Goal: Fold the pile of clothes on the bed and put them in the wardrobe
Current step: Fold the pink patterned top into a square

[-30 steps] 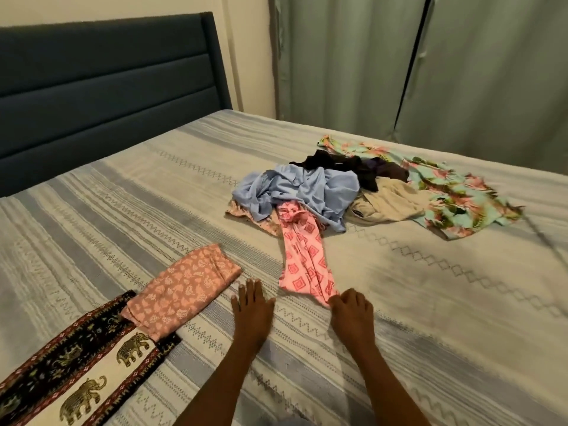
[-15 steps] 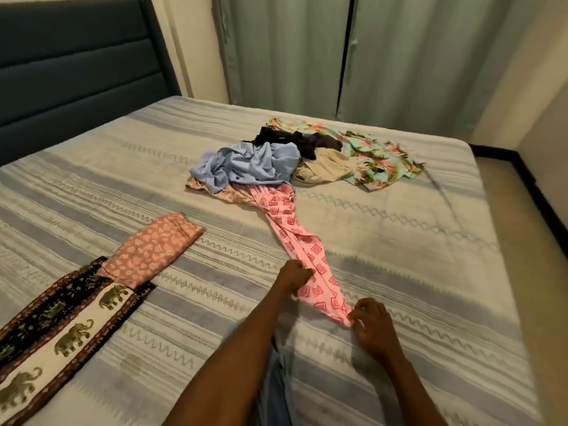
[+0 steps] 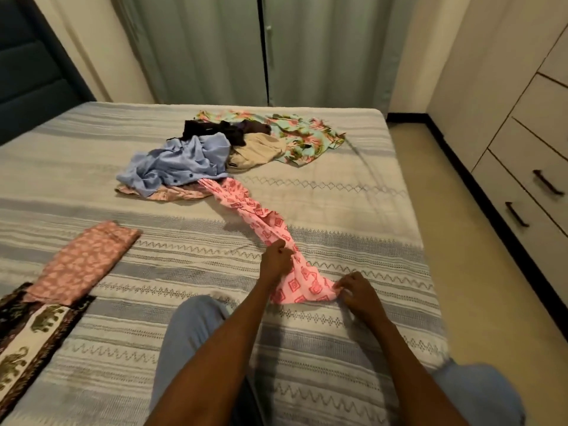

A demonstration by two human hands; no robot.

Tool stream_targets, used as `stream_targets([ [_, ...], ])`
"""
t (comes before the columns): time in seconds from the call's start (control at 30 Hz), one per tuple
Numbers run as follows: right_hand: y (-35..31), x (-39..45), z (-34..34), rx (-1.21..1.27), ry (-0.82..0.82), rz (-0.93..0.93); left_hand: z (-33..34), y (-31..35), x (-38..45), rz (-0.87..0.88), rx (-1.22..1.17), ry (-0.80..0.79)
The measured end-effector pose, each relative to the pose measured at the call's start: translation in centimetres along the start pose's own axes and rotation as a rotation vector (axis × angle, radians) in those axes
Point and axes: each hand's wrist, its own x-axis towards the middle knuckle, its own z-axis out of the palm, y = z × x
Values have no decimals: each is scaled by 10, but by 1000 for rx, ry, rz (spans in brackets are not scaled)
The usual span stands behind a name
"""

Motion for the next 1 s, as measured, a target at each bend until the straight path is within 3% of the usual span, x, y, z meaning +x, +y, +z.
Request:
stream_targets([
  [0.13,-21,19,-13,226,67,161,14,16,-27,135,-23,-147],
  [0.27,-51,52,-16,387,-56,233,39,3,-72,282,264,-468],
  [0.33,-66,62,-8,320,-181,224,52,-14,-95,323,393,-610],
  [0.4,-76,67,3,150,-324,199,57,-23,-110,354,430,-631],
  [0.47,-80,69,13,-95,-432,95,51,-19,-116,336,313,-648],
  [0.53,-79,67,19,-279,-430,35,36,-15,-112,254,190,-669],
  [0.63,-81,62,17,-242,-281,64,9,-16,-102,91,29,-510],
  [0.77,-80,44,4,155,-89,122,-13,-23,-73,69,-24,-27],
  [0.87,-88,24,-11,567,-31,254,-26,-17,-42,218,271,222],
  [0.93,-84,9,-21,743,-115,316,-31,-12,-21,279,549,179],
  [1.0,-77,-10,-34,743,-210,271,-30,-9,-8,261,777,31],
])
